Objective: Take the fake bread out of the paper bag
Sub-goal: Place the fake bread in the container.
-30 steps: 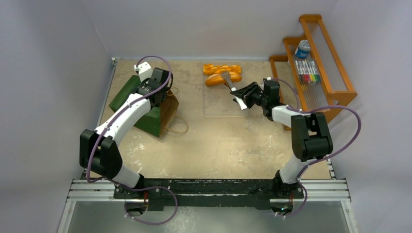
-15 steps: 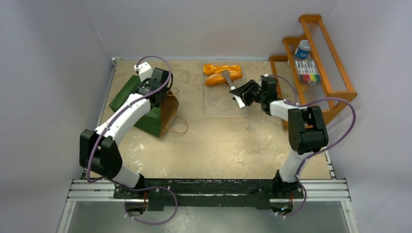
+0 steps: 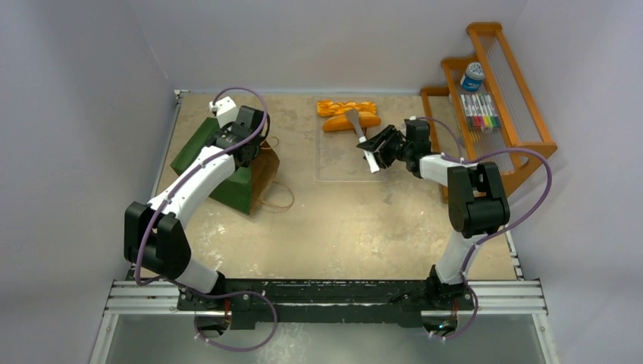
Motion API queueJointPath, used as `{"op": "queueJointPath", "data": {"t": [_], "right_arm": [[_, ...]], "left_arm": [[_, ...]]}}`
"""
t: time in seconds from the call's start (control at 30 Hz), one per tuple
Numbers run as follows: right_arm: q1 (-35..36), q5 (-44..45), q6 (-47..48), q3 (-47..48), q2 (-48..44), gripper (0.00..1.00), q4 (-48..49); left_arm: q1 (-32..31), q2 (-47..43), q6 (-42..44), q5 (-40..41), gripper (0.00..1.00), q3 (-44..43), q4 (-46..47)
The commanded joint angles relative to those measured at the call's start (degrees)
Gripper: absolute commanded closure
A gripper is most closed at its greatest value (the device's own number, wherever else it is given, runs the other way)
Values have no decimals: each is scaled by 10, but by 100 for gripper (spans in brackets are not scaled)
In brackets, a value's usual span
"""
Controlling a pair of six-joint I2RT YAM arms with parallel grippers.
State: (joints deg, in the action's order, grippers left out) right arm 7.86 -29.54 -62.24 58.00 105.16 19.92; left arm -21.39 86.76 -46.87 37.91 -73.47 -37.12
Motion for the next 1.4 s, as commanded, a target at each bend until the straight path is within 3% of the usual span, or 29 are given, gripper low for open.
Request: {"op": "queueJointPath", "data": {"t": [0.0,0.93,1.37], "right_arm": [[-3,5,19,14,-26,46,-20],[1,-3,30,-67,-158,46,-80],[49,19,116,-95,-309,51,-170]], "left_arm": [[4,-15,-5,-6,100,-3,21],[3,-10,-7,-28,100,-4,48],[4,-29,57,-64,100,-13,16]]}}
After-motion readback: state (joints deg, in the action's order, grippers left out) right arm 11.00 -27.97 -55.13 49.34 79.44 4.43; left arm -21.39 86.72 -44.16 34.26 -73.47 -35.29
